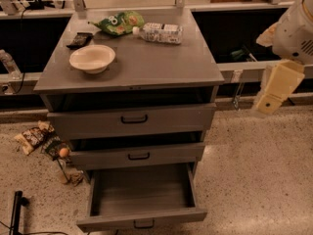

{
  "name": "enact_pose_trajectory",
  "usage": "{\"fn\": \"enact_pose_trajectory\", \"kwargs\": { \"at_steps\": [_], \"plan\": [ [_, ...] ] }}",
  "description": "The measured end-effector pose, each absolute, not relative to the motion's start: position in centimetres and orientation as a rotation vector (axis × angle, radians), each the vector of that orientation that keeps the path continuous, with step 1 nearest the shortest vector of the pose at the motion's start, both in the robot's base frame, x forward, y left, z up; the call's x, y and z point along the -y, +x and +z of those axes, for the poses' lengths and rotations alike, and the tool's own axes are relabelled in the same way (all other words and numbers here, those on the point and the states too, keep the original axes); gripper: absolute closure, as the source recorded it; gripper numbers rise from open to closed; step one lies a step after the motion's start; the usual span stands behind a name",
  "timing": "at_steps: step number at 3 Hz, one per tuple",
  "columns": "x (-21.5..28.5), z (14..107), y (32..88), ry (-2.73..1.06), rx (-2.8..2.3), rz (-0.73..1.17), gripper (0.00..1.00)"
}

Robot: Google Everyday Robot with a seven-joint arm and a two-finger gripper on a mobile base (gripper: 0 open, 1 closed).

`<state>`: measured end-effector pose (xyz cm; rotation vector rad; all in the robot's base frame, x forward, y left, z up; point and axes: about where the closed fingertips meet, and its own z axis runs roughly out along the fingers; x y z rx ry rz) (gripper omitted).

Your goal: Place blue plastic bottle into bottom drawer

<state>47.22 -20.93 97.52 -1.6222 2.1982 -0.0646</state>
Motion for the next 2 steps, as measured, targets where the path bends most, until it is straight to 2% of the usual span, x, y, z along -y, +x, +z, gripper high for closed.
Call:
{"fn": "enact_pose_trajectory", "kwargs": {
  "at_steps": [2],
  "plan": [
    [16.9,97.2,60.7,-1.327,-2.103,0.275,0.0]
  ]
}}
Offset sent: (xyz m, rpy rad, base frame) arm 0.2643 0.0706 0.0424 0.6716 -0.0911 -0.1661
